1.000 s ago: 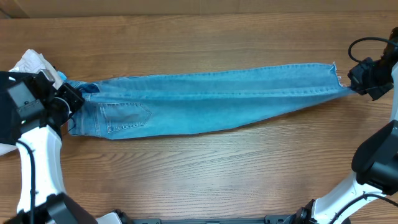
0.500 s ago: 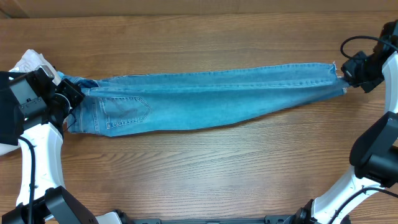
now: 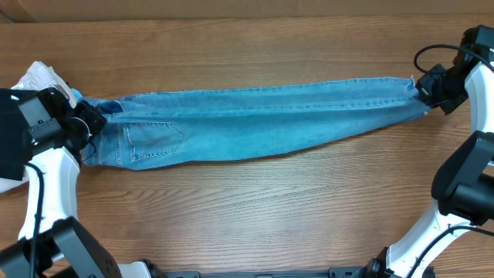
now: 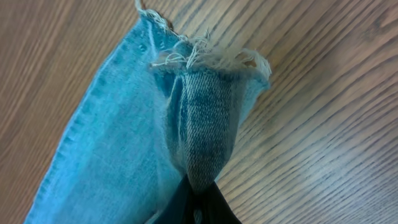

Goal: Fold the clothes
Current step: 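Hold the folded jeans and stretch them taut between left and right grippers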

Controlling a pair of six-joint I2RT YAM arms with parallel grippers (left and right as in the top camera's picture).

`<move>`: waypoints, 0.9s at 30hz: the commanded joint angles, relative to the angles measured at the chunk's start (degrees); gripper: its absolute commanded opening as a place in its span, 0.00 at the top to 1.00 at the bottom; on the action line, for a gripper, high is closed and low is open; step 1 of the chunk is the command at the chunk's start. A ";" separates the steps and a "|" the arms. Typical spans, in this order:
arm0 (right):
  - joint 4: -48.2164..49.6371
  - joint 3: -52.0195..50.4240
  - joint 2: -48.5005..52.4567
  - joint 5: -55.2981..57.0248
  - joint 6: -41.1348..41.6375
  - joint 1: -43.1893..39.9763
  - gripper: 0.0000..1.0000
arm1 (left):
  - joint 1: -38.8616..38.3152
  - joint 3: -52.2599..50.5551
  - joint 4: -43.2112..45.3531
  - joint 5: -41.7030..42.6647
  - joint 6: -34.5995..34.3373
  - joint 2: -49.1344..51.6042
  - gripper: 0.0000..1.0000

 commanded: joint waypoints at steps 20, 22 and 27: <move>-20.26 19.85 1.46 10.29 3.08 -2.80 0.96 | 1.11 1.99 3.89 -7.28 -0.81 0.55 0.96; -20.33 19.85 2.75 10.95 3.10 -2.82 0.96 | 1.11 1.99 3.85 -7.28 -0.81 0.55 0.96; -22.16 19.82 4.72 11.58 3.08 -3.87 0.96 | 1.11 1.99 3.87 -7.30 -0.81 0.55 0.96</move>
